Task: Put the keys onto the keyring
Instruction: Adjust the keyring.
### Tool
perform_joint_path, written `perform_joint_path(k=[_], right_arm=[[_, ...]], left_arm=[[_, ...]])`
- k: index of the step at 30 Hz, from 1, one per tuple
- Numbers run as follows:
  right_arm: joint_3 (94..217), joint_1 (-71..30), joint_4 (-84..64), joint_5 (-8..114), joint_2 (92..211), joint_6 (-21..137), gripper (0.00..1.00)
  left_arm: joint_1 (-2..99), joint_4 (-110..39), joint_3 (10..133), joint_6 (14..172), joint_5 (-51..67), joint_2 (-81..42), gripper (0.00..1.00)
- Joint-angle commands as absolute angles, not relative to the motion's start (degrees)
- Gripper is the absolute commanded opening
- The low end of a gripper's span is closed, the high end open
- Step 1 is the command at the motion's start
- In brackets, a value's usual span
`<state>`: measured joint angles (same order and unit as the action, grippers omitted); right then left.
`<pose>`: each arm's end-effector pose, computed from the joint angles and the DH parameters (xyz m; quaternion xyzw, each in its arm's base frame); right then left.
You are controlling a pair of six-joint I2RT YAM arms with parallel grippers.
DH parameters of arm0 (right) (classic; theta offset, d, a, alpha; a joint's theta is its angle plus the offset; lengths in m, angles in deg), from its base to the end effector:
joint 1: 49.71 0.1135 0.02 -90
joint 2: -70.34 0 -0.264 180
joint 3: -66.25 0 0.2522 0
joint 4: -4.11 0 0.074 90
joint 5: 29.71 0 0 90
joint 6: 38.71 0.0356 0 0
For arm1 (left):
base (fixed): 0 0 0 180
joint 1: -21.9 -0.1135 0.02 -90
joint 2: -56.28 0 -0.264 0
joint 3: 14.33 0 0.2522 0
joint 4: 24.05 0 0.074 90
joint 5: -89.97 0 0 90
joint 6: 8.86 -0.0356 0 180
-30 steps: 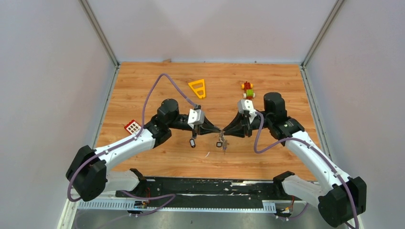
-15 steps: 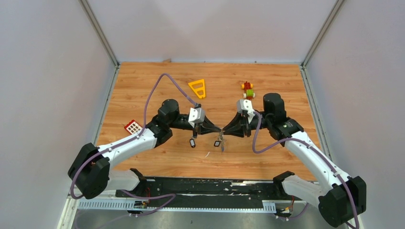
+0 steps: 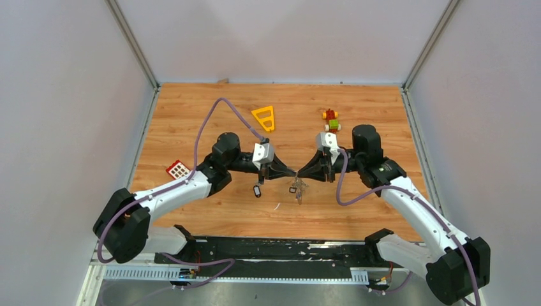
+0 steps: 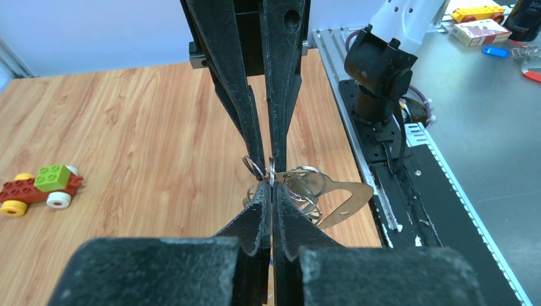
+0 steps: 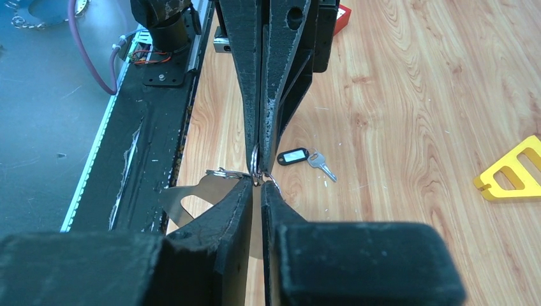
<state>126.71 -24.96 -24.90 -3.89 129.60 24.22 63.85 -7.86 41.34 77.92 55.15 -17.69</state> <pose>0.1831 0.1197 0.3039 -0.5638 0.5327 0.4460 0.4467 0.1893 -0.2095 0.2846 0.5418 0.4658 -0.5185 0.4697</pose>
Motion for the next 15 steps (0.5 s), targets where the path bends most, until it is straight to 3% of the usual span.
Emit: perform_joint_path(k=[1,10,15], right_arm=[[126.44,-24.06,-19.9,-2.47,128.72,24.36,0.11],[125.98,-23.1,-19.54,-0.47,128.92,23.77,0.0],[127.39,-23.13,-22.05,3.17,128.02,21.38,0.0]], left_arm=[[64.52,-2.96,41.71,79.8,57.33,-18.54,0.0],[64.52,2.03,40.98,84.0,55.82,-19.05,0.0],[64.52,0.51,40.68,82.09,55.33,-19.0,0.04]])
